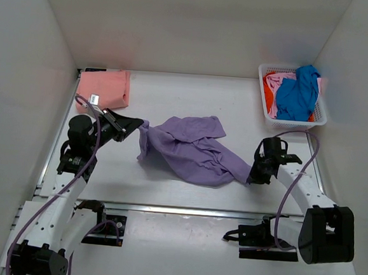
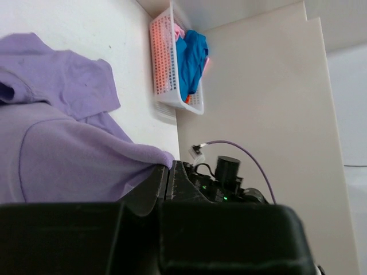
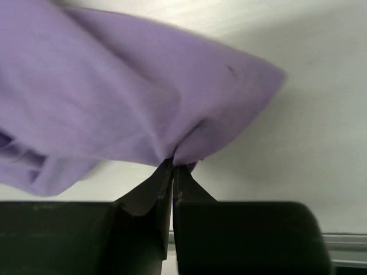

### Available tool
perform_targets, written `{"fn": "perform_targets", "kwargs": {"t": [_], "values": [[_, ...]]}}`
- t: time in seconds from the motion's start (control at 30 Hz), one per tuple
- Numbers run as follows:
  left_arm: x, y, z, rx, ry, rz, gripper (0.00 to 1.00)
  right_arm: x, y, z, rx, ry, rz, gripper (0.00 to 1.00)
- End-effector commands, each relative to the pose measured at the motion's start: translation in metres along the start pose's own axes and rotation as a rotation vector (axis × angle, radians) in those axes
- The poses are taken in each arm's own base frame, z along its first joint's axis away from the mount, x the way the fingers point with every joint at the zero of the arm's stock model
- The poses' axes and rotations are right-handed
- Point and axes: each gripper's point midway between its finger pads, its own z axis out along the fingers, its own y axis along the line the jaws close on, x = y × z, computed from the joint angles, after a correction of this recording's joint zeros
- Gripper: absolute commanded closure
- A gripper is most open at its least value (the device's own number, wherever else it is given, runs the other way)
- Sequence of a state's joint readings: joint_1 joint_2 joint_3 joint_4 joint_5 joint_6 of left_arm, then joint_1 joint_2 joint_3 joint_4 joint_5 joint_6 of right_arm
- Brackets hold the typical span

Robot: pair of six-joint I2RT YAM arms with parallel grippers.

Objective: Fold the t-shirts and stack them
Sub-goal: Flatten out the tshirt

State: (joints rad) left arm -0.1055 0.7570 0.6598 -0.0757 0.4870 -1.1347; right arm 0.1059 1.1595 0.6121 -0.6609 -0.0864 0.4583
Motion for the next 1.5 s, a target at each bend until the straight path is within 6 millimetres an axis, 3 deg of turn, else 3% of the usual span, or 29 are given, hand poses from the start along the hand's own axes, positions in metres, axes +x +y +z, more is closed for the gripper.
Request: {"fn": "perform_targets", "kwargs": {"t": [0.0, 0.07, 0.1, 0.17, 0.27, 0.4, 0.57, 0.6, 0.73, 0.8, 0.83, 0.87, 0.93, 0.97, 1.03, 1.07, 1.27, 1.47], "values": [[-0.029, -0.022, 0.002, 0.004, -0.066, 0.102, 1.0, -0.044, 0.032, -0.033, -0.078, -0.144, -0.053, 1.0], [-0.059, -0.038, 0.004, -0.021, -0.122, 0.184, 1.0, -0.076, 0.044, -0.069, -0.142, -0.277, -0.033, 1.0], [-0.079, -0.054, 0.003, -0.026, -0.185, 0.21, 1.0, -0.087, 0.04, -0.085, -0.152, -0.335, -0.01, 1.0], [-0.104, -0.062, -0.001, -0.083, -0.266, 0.296, 1.0, -0.109, 0.037, -0.118, -0.168, -0.435, 0.02, 1.0], [-0.127, -0.069, -0.01, -0.152, -0.351, 0.367, 1.0, -0.127, 0.011, -0.145, -0.138, -0.538, 0.083, 1.0], [-0.133, -0.056, -0.019, -0.219, -0.385, 0.404, 1.0, -0.139, -0.008, -0.166, -0.143, -0.653, 0.126, 1.0], [-0.131, -0.037, -0.027, -0.283, -0.402, 0.426, 1.0, -0.139, -0.008, -0.14, -0.118, -0.566, 0.106, 1.0], [-0.13, -0.03, -0.027, -0.301, -0.398, 0.428, 1.0, -0.138, 0.0, -0.133, -0.126, -0.539, 0.09, 1.0], [-0.128, -0.015, -0.029, -0.345, -0.393, 0.44, 1.0, -0.164, 0.002, -0.123, -0.129, -0.543, 0.086, 1.0], [-0.127, -0.011, -0.031, -0.359, -0.389, 0.455, 1.0, -0.189, 0.009, -0.134, -0.158, -0.578, 0.067, 1.0], [-0.127, -0.009, -0.031, -0.366, -0.391, 0.452, 1.0, -0.195, 0.011, -0.125, -0.144, -0.554, 0.054, 1.0], [-0.125, -0.006, -0.031, -0.372, -0.385, 0.453, 1.0, -0.205, 0.014, -0.134, -0.128, -0.559, 0.029, 0.99], [-0.117, 0.005, -0.028, -0.385, -0.358, 0.446, 1.0, -0.218, 0.021, -0.123, -0.062, -0.478, -0.021, 0.77], [-0.116, 0.006, -0.026, -0.38, -0.351, 0.442, 1.0, -0.211, 0.017, -0.117, -0.012, -0.438, -0.036, 0.69], [-0.112, 0.016, -0.026, -0.393, -0.334, 0.437, 1.0, -0.197, 0.037, -0.109, 0.0, -0.412, -0.111, 0.38], [-0.107, 0.018, -0.024, -0.386, -0.316, 0.436, 1.0, -0.182, 0.052, -0.104, -0.008, -0.41, -0.144, 0.36], [-0.095, 0.032, -0.017, -0.374, -0.277, 0.409, 1.0, -0.065, 0.098, -0.054, -0.126, -0.22, -0.24, 0.36], [-0.091, 0.033, -0.016, -0.366, -0.27, 0.403, 1.0, 0.028, 0.098, -0.012, -0.135, -0.002, -0.292, 0.37]]}}
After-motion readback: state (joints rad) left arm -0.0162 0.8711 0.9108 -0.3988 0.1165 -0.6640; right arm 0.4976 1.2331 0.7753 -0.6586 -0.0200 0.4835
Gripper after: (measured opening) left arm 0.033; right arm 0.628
